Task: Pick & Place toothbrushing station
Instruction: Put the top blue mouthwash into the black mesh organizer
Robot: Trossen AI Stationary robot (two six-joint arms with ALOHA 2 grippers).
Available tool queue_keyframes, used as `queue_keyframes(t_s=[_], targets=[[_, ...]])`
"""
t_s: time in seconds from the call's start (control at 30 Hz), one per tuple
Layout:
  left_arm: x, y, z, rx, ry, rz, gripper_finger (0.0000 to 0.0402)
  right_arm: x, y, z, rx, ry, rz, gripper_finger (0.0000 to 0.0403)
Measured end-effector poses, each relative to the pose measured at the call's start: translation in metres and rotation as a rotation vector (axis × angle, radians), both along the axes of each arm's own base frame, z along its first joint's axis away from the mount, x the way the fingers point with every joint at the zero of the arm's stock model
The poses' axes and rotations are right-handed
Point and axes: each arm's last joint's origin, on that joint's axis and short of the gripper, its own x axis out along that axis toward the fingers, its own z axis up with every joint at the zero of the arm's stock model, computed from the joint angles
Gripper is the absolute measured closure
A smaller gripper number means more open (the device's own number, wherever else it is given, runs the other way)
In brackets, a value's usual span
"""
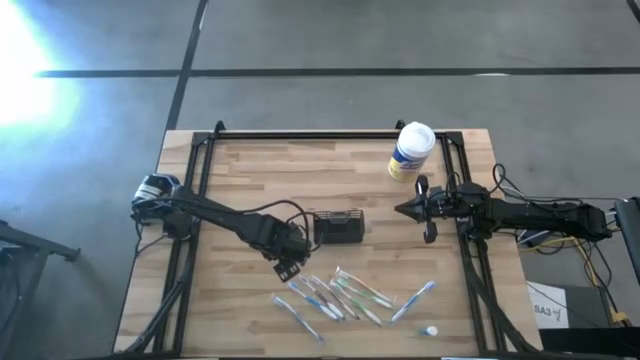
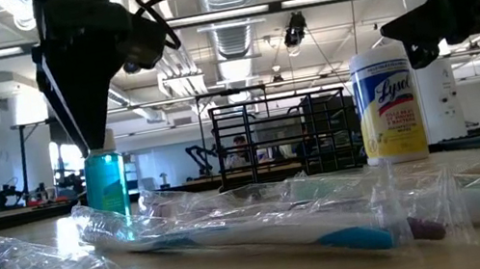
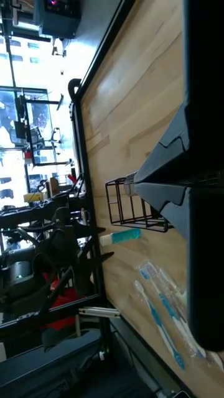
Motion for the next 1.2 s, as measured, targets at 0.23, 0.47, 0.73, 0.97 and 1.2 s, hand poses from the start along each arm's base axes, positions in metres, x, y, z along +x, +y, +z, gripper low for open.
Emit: queue_keyframes(t_s=[0.23, 0.47, 0.73, 0.97, 1.2], targets=[[0.0014, 0.0019, 0.0013, 0.013, -0.010, -0.001, 0.0122, 0.0000, 0.0000, 0.0000, 0.000, 0.000, 0.000, 0.0394], [0.0020, 0.0037, 0.0015, 0.036, -0.017, 0.007, 0.0135, 0.0000, 0.0000, 0.0000, 0.000, 0.000, 0.000, 0.0394], [0.0015, 0.0036, 0.0010, 0.023, -0.010, 0.013, 0.0195, 0.0000, 0.0000, 0.0000, 0.000, 0.000, 0.000, 0.0394], [0.0016, 0.0036, 0.0010, 0.024, -0.010, -0.006, 0.0245, 0.0000, 0.0000, 0.0000, -0.001, 0.000, 0.000, 0.0394], [0.0013, 0.0034, 0.0011, 0.026, -0.008, -0.072, 0.0307, 0.0000, 0.0000, 0.0000, -0.001, 0.000, 0.000, 0.0394]])
